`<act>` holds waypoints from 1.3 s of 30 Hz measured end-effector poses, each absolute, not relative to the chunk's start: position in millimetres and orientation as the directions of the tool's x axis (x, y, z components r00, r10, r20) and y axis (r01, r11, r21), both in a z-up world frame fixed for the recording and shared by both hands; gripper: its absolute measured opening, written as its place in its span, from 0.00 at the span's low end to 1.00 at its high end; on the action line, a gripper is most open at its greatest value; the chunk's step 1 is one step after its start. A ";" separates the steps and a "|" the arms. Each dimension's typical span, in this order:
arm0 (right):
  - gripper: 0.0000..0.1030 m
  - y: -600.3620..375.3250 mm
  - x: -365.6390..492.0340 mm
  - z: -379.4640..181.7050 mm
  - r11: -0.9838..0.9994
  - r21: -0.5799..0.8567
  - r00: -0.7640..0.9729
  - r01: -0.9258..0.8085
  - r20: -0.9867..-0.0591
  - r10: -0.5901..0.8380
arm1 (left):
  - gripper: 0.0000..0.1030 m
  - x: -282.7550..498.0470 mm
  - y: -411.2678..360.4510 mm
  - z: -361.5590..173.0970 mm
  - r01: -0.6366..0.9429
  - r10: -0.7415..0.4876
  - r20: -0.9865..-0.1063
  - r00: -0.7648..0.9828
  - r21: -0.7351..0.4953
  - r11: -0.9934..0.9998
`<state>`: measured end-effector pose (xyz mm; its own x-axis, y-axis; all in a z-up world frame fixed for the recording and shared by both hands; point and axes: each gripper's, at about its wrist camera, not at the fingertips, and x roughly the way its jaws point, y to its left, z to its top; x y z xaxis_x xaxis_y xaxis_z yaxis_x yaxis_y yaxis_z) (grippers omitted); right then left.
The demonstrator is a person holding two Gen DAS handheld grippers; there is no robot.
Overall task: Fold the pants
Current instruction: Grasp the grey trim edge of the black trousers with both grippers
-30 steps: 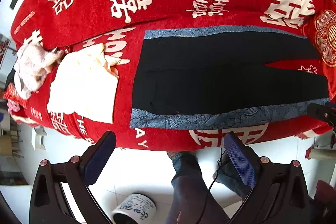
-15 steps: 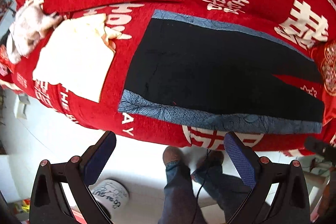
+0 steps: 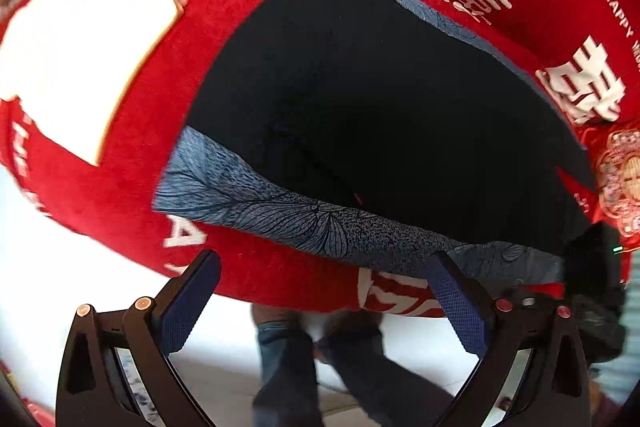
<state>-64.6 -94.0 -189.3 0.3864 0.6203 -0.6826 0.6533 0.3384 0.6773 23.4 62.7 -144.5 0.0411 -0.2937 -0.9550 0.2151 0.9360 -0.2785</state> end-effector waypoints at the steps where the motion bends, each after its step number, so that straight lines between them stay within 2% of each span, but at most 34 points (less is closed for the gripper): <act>1: 0.73 -91.3 -65.5 -196.2 0.328 0.687 0.397 0.648 -0.673 0.625 | 1.00 25.3 66.1 -151.0 0.205 -0.319 -0.947 0.035 -0.305 0.930; 6: 0.73 -85.1 -74.0 -224.1 0.295 0.732 0.456 0.614 -0.634 0.625 | 1.00 30.1 78.4 -169.7 0.146 -0.417 -0.908 0.033 -0.409 0.901; 13: 0.73 -97.4 -68.7 -234.1 0.135 0.806 0.618 0.576 -0.538 0.574 | 1.00 24.2 86.8 -181.4 0.112 -0.449 -0.893 0.021 -0.445 0.889; 15: 0.65 -99.7 -67.6 -238.8 0.068 0.815 0.647 0.576 -0.505 0.571 | 1.00 21.8 92.9 -186.1 0.085 -0.457 -0.889 0.004 -0.455 0.886; 16: 0.56 -100.8 -67.4 -237.3 0.050 0.824 0.662 0.564 -0.487 0.570 | 1.00 20.0 94.8 -187.5 0.062 -0.473 -0.881 -0.007 -0.472 0.879; 17: 0.53 -102.5 -67.3 -232.4 0.038 0.839 0.678 0.542 -0.464 0.570 | 1.00 19.0 97.0 -188.3 0.035 -0.495 -0.868 -0.015 -0.496 0.868; 21: 0.52 -107.1 -62.0 -198.4 0.072 0.893 0.702 0.444 -0.397 0.591 | 1.00 30.8 95.2 -188.3 -0.056 -0.580 -0.815 0.011 -0.579 0.813; 24: 0.52 -109.7 -56.5 -178.0 0.104 0.914 0.698 0.391 -0.369 0.614 | 1.00 45.8 87.9 -193.1 -0.118 -0.593 -0.804 0.040 -0.593 0.796; 25: 0.52 -110.9 -55.8 -173.8 0.112 0.918 0.696 0.381 -0.364 0.619 | 0.96 49.4 84.8 -195.5 -0.129 -0.592 -0.805 0.040 -0.591 0.796; 27: 0.52 -113.0 -56.5 -170.9 0.126 0.920 0.687 0.371 -0.363 0.629 | 0.85 53.0 79.3 -199.6 -0.129 -0.570 -0.821 0.037 -0.570 0.812; 28: 0.53 -114.1 -59.9 -172.3 0.135 0.918 0.681 0.374 -0.371 0.632 | 0.73 52.9 77.5 -201.4 -0.121 -0.558 -0.829 0.036 -0.558 0.821; 29: 0.54 -116.1 -65.5 -175.4 0.148 0.912 0.674 0.382 -0.384 0.631 | 0.67 52.9 75.8 -203.1 -0.108 -0.542 -0.839 0.034 -0.543 0.833; 35: 0.54 -141.5 -128.4 -195.5 0.171 0.828 0.658 0.534 -0.534 0.531 | 0.67 50.0 69.7 -201.6 0.004 -0.519 -0.855 0.021 -0.519 0.855; 39: 0.54 -164.1 -176.3 -198.7 0.111 0.803 0.703 0.585 -0.571 0.424 | 0.67 51.2 62.7 -201.6 0.055 -0.496 -0.868 0.007 -0.495 0.867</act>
<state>-176.3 -164.1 -198.7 0.7031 0.4239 -0.5708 0.5854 0.1105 0.8032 51.2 62.7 -201.6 0.0068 -0.4959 -0.8684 0.0553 0.8672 -0.4948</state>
